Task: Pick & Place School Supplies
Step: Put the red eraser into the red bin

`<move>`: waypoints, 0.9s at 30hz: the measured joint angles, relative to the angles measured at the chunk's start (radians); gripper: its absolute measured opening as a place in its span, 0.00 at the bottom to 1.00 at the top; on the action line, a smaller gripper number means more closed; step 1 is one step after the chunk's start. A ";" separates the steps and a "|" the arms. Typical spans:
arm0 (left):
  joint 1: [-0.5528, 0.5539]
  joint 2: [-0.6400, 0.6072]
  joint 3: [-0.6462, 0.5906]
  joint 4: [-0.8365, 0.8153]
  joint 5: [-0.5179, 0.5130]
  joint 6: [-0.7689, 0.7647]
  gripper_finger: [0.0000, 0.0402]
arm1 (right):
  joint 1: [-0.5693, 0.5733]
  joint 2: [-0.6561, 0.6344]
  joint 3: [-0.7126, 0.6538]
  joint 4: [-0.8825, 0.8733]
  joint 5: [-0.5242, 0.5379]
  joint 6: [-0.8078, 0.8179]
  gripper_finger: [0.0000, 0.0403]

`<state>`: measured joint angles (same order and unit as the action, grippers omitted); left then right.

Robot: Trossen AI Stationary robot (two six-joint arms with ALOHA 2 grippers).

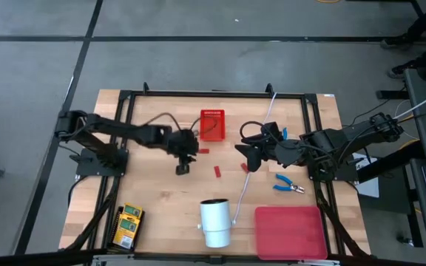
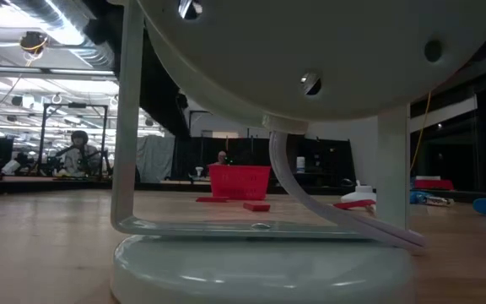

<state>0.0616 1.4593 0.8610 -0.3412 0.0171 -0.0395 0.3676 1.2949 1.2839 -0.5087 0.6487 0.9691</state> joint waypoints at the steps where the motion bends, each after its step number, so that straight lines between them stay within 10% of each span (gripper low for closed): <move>1: -0.022 0.009 -0.007 0.039 -0.076 -0.017 0.26 | 0.000 0.000 0.000 0.000 0.007 0.000 0.53; 8: -0.056 0.111 -0.029 0.152 -0.321 -0.012 0.20 | 0.004 0.000 0.000 0.003 0.025 0.015 0.53; 27: -0.035 0.266 -0.029 0.346 -0.333 0.201 0.12 | 0.042 0.000 0.000 0.011 0.051 0.045 0.53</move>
<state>0.0270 1.7256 0.8322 0.0046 -0.3157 0.1612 0.4095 1.2949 1.2839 -0.4974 0.6998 1.0139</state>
